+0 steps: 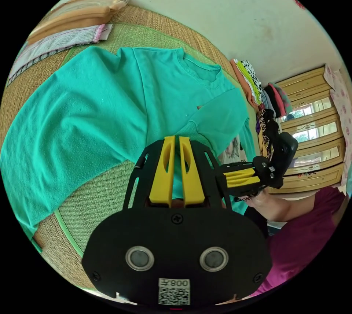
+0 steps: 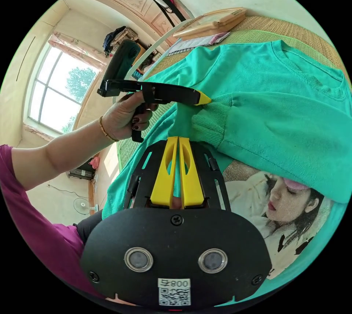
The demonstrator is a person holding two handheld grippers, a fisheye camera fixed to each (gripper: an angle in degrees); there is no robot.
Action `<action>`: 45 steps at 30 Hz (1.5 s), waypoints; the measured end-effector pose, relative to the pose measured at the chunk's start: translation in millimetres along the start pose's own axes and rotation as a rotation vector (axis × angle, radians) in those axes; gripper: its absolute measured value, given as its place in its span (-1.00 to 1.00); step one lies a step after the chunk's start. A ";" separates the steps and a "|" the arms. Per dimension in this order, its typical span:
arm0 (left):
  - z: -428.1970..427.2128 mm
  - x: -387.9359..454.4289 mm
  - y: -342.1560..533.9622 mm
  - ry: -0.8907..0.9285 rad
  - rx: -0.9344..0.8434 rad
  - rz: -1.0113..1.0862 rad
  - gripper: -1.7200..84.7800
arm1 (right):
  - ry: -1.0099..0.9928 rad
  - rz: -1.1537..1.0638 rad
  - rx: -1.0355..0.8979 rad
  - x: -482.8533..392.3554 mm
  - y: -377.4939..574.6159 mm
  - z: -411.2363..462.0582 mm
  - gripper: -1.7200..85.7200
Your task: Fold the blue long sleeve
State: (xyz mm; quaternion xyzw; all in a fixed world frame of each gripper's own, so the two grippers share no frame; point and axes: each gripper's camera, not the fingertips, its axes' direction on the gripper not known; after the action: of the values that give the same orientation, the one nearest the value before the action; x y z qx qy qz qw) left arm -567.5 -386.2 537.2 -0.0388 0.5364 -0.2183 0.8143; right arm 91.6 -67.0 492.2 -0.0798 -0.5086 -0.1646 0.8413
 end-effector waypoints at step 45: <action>231.8 229.5 -246.1 0.192 -0.012 0.486 -0.80 | 0.376 0.480 0.484 181.8 173.1 -267.1 -0.93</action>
State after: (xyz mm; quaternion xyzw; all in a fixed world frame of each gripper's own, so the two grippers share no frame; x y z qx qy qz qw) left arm -362.7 -738.9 511.6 0.1071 0.6061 -0.0156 0.7880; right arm 453.0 -21.7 532.8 0.0356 -0.3364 0.1500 0.9290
